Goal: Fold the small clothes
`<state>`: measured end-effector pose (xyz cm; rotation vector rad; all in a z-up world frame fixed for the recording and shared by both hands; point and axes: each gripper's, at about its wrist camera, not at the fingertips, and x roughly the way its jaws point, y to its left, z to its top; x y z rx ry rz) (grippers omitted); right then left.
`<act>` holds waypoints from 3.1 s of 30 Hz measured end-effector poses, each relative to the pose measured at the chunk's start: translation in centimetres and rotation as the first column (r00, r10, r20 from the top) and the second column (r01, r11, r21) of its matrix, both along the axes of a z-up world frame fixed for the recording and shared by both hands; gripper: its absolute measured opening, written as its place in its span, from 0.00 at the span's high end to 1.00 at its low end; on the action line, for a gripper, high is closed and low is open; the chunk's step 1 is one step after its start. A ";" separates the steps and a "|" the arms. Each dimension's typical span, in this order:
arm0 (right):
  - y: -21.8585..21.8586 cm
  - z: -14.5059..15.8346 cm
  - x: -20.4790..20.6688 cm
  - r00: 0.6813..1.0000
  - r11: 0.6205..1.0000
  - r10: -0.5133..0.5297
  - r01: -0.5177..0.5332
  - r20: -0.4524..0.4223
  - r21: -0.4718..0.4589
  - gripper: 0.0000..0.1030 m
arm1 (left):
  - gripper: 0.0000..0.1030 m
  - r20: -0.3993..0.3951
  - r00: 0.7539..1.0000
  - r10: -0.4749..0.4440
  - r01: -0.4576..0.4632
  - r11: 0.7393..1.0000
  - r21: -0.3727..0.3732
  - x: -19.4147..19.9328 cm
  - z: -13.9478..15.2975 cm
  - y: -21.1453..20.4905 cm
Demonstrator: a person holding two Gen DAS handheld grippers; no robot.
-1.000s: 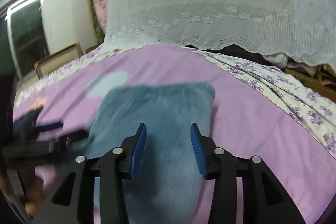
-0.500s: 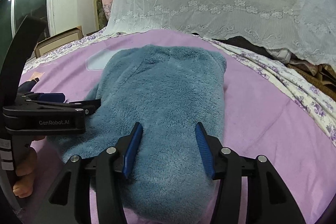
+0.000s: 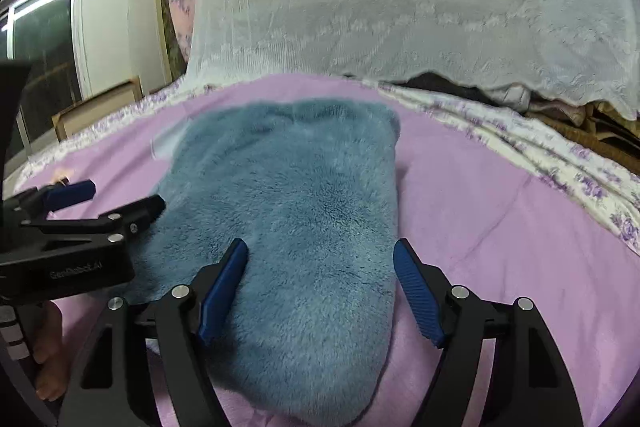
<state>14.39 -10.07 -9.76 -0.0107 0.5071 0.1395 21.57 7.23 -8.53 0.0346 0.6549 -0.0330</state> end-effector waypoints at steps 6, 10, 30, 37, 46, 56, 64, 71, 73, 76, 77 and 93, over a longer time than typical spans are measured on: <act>1.8 0.9 -2.2 0.993 0.996 0.048 -0.039 0.107 -0.082 0.27 | 0.04 0.038 0.999 -0.002 0.002 1.000 0.002 -1.2 0.5 -0.2; 2.1 -0.3 0.0 0.997 0.995 0.050 -0.055 -0.054 -0.089 0.19 | 0.04 0.023 1.000 -0.008 0.008 1.000 0.017 -0.8 0.1 -0.6; -0.6 1.8 -2.8 0.999 0.998 0.020 -0.022 0.033 0.055 0.09 | 0.04 0.059 0.998 -0.012 0.011 1.000 0.005 -1.4 0.7 -0.5; -1.1 4.0 -0.3 0.999 0.996 -0.024 0.022 0.025 0.087 0.39 | 0.04 0.123 0.992 -0.008 0.010 1.000 -0.020 -1.0 2.1 -0.8; 0.9 -0.1 2.1 0.995 0.999 -0.003 0.007 -0.098 0.043 0.50 | 0.04 0.017 1.000 0.015 -0.016 0.997 0.072 1.7 -0.4 -1.9; -1.4 0.7 -0.2 0.998 0.990 -0.006 0.016 -0.067 0.139 0.43 | 0.04 0.081 0.997 -0.019 0.013 0.997 0.072 -0.5 0.4 -1.8; -3.2 1.7 -2.2 0.998 0.981 -0.039 0.049 -0.058 0.187 0.37 | 0.04 0.133 0.990 -0.054 0.047 0.997 0.059 -2.2 1.5 -1.8; -4.0 2.7 -4.2 0.998 0.975 -0.051 0.060 -0.048 0.216 0.33 | 0.04 0.140 0.988 -0.065 0.060 0.997 0.047 -3.4 2.0 -1.8; -4.0 3.0 -4.8 0.998 0.973 -0.046 0.055 -0.044 0.225 0.30 | 0.04 0.132 0.989 -0.065 0.062 0.998 0.029 -3.9 2.1 -1.5; -3.7 3.3 -5.4 0.999 0.973 -0.037 0.045 -0.040 0.227 0.29 | 0.04 0.126 0.990 -0.068 0.068 0.998 0.006 -4.7 2.3 -1.3; -3.7 3.4 -5.5 0.999 0.973 -0.036 0.044 -0.040 0.225 0.28 | 0.04 0.125 0.990 -0.071 0.072 0.997 -0.001 -5.1 2.3 -1.3; -4.9 2.9 -6.6 0.997 0.960 -0.036 0.055 -0.074 0.275 0.19 | 0.04 -0.098 0.976 -0.192 0.130 0.887 -0.443 -1.7 1.3 5.1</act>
